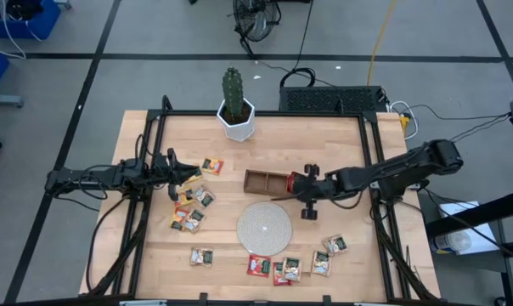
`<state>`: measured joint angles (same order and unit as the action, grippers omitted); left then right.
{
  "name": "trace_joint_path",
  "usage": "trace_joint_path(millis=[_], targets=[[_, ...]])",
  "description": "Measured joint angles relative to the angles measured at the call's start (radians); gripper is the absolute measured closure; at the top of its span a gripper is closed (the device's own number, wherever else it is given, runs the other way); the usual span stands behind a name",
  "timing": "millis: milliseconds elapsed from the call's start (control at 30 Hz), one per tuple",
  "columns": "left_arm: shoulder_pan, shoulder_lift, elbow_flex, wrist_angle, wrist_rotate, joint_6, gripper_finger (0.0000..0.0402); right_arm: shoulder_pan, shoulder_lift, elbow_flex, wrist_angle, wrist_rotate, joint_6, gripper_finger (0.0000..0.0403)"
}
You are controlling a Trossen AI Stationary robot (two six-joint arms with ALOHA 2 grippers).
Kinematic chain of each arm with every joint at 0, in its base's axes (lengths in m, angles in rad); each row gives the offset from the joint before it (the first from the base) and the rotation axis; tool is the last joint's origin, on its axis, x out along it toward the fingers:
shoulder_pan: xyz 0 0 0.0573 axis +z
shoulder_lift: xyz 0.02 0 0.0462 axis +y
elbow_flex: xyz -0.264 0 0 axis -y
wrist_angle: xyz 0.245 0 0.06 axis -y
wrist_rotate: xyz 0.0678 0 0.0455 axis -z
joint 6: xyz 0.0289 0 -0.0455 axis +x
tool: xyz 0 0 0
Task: Pick & Place Tea
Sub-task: Put the red tea bag into the right section of the wooden organizer
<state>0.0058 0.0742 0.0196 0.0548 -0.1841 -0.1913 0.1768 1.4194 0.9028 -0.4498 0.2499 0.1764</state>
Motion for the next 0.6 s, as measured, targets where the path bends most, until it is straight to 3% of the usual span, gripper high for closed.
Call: trace_joint_path(millis=[267, 600], targets=[[0.000, 0.000, 0.000, 0.001, 0.000, 0.000, 0.0350, -0.031, 0.116, 0.001, 0.015, -0.019, -0.024, 0.0403], [0.000, 0.000, 0.000, 0.006, 0.000, 0.000, 0.0350, -0.038, 0.092, 0.054, -0.017, -0.040, -0.066, 0.0403]])
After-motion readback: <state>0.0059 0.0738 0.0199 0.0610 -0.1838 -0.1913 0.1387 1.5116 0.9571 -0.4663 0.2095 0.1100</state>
